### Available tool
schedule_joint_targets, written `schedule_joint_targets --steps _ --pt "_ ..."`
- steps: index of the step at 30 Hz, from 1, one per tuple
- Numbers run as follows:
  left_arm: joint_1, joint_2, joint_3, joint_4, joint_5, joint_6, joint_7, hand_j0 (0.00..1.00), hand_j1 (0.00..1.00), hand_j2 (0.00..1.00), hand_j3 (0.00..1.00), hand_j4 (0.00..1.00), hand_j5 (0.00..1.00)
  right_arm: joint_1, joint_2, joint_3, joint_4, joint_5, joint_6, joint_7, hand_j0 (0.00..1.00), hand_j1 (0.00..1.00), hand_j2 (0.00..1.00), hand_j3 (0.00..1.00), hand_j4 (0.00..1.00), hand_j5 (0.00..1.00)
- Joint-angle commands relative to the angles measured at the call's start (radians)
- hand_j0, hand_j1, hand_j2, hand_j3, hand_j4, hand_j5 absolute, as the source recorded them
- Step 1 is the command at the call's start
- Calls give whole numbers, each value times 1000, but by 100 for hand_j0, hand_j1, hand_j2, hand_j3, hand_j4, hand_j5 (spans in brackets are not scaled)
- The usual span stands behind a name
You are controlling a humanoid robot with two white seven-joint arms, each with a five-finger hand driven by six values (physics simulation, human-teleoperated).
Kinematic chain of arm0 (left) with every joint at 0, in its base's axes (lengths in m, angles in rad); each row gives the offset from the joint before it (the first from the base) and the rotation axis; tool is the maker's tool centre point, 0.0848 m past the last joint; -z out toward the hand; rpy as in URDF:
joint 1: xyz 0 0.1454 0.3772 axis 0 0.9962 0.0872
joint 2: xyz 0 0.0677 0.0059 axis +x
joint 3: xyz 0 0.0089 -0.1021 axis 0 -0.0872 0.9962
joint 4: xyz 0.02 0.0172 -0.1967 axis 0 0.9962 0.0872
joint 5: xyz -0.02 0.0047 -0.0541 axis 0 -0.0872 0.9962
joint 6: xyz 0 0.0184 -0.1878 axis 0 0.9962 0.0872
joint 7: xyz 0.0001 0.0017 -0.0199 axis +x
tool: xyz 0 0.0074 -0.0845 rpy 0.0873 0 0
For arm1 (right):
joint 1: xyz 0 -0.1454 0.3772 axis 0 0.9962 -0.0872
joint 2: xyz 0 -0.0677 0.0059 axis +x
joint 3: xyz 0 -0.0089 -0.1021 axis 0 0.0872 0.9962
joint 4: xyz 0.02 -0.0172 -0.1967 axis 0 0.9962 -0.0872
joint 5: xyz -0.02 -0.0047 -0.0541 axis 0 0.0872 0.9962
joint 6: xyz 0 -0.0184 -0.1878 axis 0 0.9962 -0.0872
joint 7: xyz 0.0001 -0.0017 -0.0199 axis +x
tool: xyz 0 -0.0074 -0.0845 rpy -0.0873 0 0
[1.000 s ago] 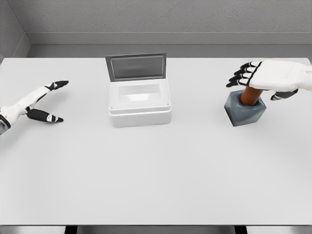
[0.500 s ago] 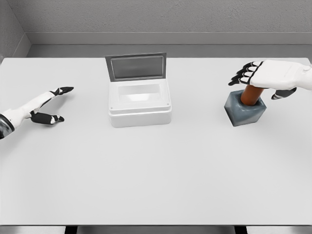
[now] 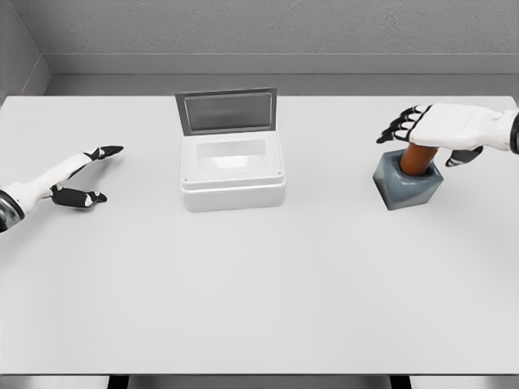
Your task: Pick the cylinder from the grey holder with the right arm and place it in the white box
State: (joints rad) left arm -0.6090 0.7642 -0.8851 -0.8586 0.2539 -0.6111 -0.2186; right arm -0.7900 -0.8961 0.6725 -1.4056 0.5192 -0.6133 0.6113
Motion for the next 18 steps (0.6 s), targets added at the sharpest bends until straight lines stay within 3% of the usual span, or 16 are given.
schedule_joint_targets --steps 1,3,9,11,14,18 --pt "0 1 0 0 1 0 -1 100 100 100 100 100 100 0 6 4 8 4 2 0 100 100 100 100 100 100" --pt "0 1 0 0 1 0 -1 100 100 100 100 100 100 0 6 4 8 4 2 0 97 97 97 97 97 97" --pt "0 1 0 0 1 0 -1 100 100 100 100 100 100 -2 6 4 8 10 2 0 55 55 55 55 55 55" --pt "0 1 0 0 1 0 -1 100 100 100 100 100 100 -2 5 4 8 16 2 0 53 53 53 53 53 53" --pt "0 1 0 0 1 0 -1 100 100 100 100 100 100 -2 2 4 8 24 2 0 33 33 33 33 33 33" --pt "0 1 0 0 1 0 -1 100 100 100 100 100 100 -5 0 4 8 24 2 0 22 22 22 22 22 22"
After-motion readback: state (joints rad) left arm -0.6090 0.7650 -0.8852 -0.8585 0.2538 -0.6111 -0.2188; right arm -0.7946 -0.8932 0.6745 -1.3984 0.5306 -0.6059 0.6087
